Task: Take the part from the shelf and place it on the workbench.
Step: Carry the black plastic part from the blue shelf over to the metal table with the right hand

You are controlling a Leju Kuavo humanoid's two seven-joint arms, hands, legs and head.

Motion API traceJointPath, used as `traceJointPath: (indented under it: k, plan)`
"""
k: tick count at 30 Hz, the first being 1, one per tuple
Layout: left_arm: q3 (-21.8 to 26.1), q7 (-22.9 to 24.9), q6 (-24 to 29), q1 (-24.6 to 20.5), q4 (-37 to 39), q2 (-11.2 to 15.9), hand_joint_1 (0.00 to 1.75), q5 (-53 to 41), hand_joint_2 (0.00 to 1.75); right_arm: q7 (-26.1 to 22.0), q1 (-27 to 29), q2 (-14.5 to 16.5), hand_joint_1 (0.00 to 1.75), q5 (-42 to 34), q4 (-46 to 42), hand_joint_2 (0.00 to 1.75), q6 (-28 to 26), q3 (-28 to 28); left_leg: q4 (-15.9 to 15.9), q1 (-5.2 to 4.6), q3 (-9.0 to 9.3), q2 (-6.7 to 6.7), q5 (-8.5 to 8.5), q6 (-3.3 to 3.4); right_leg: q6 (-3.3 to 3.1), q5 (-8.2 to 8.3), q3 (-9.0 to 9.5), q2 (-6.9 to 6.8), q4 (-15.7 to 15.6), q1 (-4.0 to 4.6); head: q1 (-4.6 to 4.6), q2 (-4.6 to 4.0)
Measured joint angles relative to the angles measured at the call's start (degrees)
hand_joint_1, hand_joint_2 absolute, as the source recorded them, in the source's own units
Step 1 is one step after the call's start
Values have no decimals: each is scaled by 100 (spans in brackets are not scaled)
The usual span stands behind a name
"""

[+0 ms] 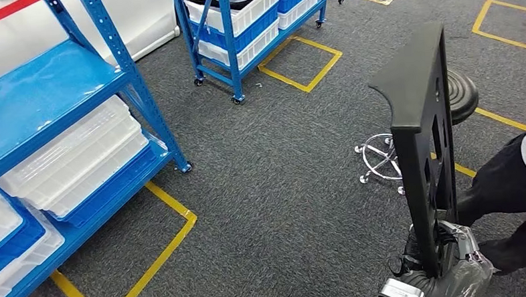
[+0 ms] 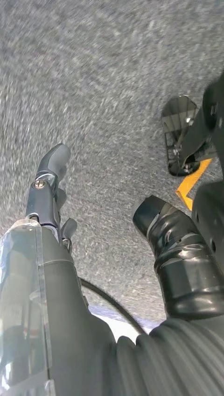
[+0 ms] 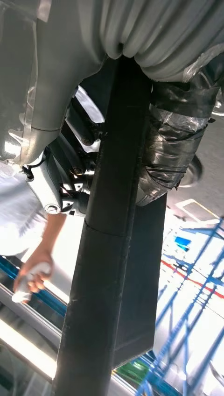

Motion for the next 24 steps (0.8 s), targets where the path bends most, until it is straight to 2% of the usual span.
traceJointPath:
  k: [1, 2, 3, 4, 6, 7, 8, 9, 10, 11, 13, 14, 15, 16, 17, 18, 19, 21, 22, 23, 24]
  plan:
    - [1, 2, 0, 14, 0, 1, 0, 0, 175, 0, 2, 1, 175, 1, 1, 175, 0, 1, 327, -1, -168, -35, -99, 7, -11, -1, -1, 72, 2, 13, 1, 0]
    - [1, 4, 0, 26, 0, 1, 0, 0, 175, 0, 4, 2, 175, 1, 2, 175, 0, 1, 492, -2, -269, -50, -91, 16, -18, -1, 0, 152, 7, 25, 1, 0]
    - [2, 6, 0, 32, 0, 2, 0, 0, 175, 0, 7, 2, 175, 1, 2, 175, 0, 1, 442, -2, -273, -62, 29, 29, -21, -1, 1, 237, 16, 35, 1, 0]
    - [2, 8, 0, 34, 0, 2, 0, 0, 175, 0, 10, 3, 175, 1, 2, 175, 0, 1, 183, -1, -179, -97, 239, 46, -20, -1, 3, 324, 29, 38, 1, 0]
    - [3, 8, 1, 30, 0, 3, 0, 1, 175, 0, 10, 6, 175, -1, 2, 175, 0, 1, -503, 6, 79, -344, 609, 82, -2, -6, -15, 474, 70, 39, 2, 0]
    - [3, 7, 3, 28, 0, 4, 0, 1, 175, -1, 10, 8, 175, -3, 2, 175, 0, 1, -747, 7, 173, -477, 689, 91, 21, -2, -41, 541, 91, 33, 2, 0]
    - [3, 7, 5, 26, 0, 6, 0, 2, 175, -1, 13, 9, 175, -4, 2, 175, 0, 1, -864, 1, 214, -571, 697, 98, 54, 8, -72, 599, 102, 20, 3, 0]
    - [4, 5, 8, 24, 0, 8, 0, 2, 175, -1, 17, 11, 175, -6, 2, 175, 0, 1, -900, -12, 231, -588, 685, 105, 96, 28, -98, 662, 101, 6, 2, 0]
    - [4, 4, 13, 21, 0, 10, 0, 4, 175, -2, 25, 12, 175, -5, 1, 175, 0, 0, -935, -15, 244, -528, 695, 128, 141, 49, -117, 727, 90, -5, 2, 0]
    - [5, 1, 18, 17, 0, 14, 0, 5, 175, -1, 35, 13, 175, -5, 1, 175, 0, -1, -970, -13, 261, -457, 721, 161, 173, 43, -135, 710, 107, -8, 3, 0]
    - [7, -13, 27, 13, 0, 19, 0, 10, 175, -2, 39, 13, 175, -4, 1, 175, 0, -3, -1046, -1, 295, -304, 770, 238, 216, -134, -259, 467, 386, 16, 13, 0]
    - [7, -19, 28, 13, 0, 20, 0, 13, 175, -2, 36, 13, 175, -4, 2, 175, 0, -3, -1057, -11, 307, -225, 779, 260, 224, -302, -387, 284, 678, 20, 17, 0]
    - [7, -22, 28, 18, 0, 20, 0, 15, 175, -2, 31, 13, 175, -4, 3, 175, 0, -4, -1059, -22, 307, -146, 777, 275, 239, -479, -550, 155, 1034, 20, 22, 0]
    - [8, -22, 29, 26, 0, 22, 0, 17, 175, -2, 31, 13, 175, -5, 5, 175, 0, -4, -1055, -33, 306, -60, 771, 280, 251, -604, -699, 90, 1350, 11, 21, 0]
    - [8, -20, 30, 32, 0, 24, 0, 19, 175, -1, 34, 13, 175, -5, 7, 175, 0, -6, -1051, -40, 308, 26, 762, 280, 260, -638, -781, 54, 1528, 0, 22, 0]
    - [9, -19, 30, 33, 0, 26, 0, 19, 175, -1, 37, 13, 175, -5, 9, 175, 0, -8, -1049, -43, 313, 108, 750, 277, 266, -567, -760, 28, 1504, -10, 22, 0]
    - [9, -18, 31, 29, 0, 28, 0, 18, 175, 0, 39, 13, 175, -3, 9, 175, 0, -8, -1046, -44, 323, 180, 737, 269, 265, -410, -623, -8, 1261, -17, 22, 0]
    - [9, -21, 31, 19, 0, 28, 0, 15, 175, 0, 33, 13, 175, 16, 8, 175, 0, -8, -1039, -57, 358, 303, 700, 236, 241, -111, -198, -213, 491, 11, 22, 0]
    - [9, -23, 33, 17, 0, 28, 0, 10, 175, -1, 29, 13, 175, 32, 5, 175, 0, -9, -1037, -68, 374, 354, 682, 211, 214, -43, -51, -298, 212, 38, 20, 0]
    - [9, -25, 36, 15, 0, 28, 0, 5, 175, -1, 24, 13, 175, 46, 3, 175, 0, -12, -1037, -79, 389, 402, 666, 183, 186, -31, 22, -351, 60, 67, 20, 0]
    - [9, -26, 39, 12, 0, 28, 0, -4, 175, -1, 24, 13, 175, 57, 2, 175, 0, -16, -1042, -89, 401, 449, 657, 156, 159, -49, 24, -336, 33, 94, 19, 0]
